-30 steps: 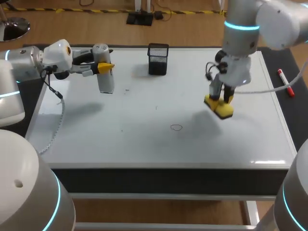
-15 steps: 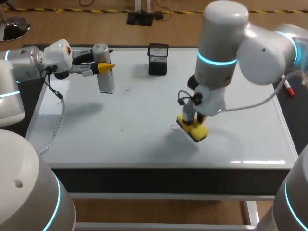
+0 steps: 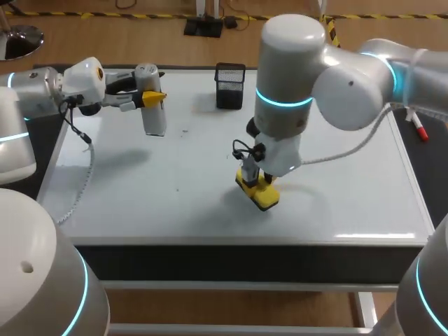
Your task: Pick up the inspection probe, press it on each red-marked spot on the whiteboard one by one, put down the probe, pick up the eraser, and wipe off all the red marks.
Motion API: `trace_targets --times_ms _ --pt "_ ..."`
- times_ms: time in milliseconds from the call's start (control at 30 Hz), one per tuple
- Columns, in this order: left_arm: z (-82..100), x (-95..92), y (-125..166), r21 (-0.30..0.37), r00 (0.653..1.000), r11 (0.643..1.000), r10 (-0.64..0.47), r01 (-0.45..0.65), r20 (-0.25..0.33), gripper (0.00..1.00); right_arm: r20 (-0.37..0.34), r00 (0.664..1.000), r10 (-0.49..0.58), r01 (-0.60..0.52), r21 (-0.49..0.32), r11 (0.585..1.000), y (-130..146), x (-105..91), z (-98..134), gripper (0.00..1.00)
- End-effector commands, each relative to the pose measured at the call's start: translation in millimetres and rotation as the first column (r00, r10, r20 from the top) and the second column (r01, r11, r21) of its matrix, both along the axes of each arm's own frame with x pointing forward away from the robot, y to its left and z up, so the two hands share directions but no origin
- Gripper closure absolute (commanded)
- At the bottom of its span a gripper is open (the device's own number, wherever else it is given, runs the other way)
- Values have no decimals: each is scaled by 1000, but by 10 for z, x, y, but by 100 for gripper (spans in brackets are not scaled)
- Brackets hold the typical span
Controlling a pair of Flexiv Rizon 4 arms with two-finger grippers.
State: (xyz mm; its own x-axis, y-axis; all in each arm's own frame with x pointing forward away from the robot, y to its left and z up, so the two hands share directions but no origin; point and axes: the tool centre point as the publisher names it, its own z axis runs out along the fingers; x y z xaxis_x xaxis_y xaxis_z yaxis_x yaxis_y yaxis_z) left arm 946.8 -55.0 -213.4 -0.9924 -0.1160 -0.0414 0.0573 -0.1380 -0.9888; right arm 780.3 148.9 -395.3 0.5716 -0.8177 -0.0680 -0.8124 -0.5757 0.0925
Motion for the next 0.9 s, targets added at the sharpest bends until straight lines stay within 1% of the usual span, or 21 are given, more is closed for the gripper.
trace_targets --times_ms 33,200,367,533,900 --pt "1 7 1 -1 1000 1000 -2 2 1 100 -35 999 -7 5 -52 999 142 146 -93 100" --pt "1 7 1 -1 1000 1000 -2 2 1 100 -36 999 -23 20 -72 997 125 220 -190 100" --pt "1 7 1 -1 1000 1000 -2 2 1 100 -37 999 -29 26 -88 996 94 252 -276 100" --pt "1 7 1 -1 1000 1000 -2 2 1 100 -44 998 -50 45 -92 995 39 305 -319 100" --pt "1 7 1 -1 1000 1000 -2 2 1 100 -38 992 -121 118 -79 990 -267 494 -358 100"
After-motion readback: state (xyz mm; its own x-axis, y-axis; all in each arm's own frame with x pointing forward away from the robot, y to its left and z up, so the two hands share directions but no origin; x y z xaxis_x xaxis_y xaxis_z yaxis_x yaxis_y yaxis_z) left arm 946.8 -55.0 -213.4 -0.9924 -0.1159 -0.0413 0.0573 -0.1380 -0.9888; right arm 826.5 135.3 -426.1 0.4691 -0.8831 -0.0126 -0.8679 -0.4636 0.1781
